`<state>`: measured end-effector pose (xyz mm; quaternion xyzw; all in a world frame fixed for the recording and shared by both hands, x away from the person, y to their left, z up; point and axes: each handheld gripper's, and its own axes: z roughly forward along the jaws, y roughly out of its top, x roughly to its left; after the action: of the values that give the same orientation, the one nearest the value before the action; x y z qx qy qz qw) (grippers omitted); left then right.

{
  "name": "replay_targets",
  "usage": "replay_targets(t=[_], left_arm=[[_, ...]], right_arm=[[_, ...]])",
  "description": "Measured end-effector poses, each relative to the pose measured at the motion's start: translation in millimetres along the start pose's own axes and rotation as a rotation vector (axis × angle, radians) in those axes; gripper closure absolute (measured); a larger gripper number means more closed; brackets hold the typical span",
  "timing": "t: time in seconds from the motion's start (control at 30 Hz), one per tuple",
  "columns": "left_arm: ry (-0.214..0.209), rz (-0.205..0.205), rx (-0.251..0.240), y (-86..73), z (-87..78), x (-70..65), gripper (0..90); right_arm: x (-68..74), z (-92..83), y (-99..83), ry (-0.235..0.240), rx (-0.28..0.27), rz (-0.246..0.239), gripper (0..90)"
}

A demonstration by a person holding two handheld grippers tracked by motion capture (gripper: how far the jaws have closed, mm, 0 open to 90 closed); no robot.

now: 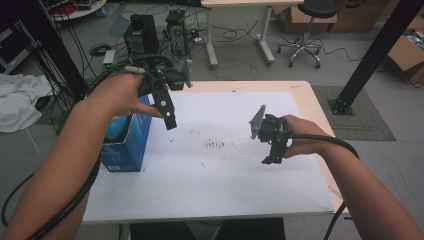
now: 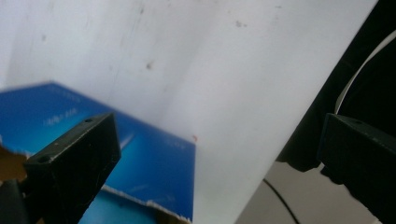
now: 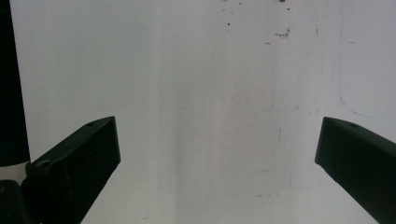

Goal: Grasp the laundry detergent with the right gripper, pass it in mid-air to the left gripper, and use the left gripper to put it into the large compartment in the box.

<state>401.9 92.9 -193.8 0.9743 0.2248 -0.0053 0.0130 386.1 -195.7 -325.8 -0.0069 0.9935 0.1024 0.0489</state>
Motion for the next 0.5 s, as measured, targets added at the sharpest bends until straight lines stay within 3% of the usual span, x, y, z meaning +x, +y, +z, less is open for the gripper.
replay_targets(t=[0.2, 0.5], left_arm=[[-0.021, 0.186, 0.020, 13.9, 13.4, -18.5, 0.1], [-0.030, 0.313, 0.048, 25.6, 34.4, -37.2, 0.1]], right_arm=[[2.2, 2.1, 2.4, 0.006, 0.015, -0.010, 0.0], [0.0, -1.0, 4.3, -0.004, 0.022, -0.014, 0.0]])
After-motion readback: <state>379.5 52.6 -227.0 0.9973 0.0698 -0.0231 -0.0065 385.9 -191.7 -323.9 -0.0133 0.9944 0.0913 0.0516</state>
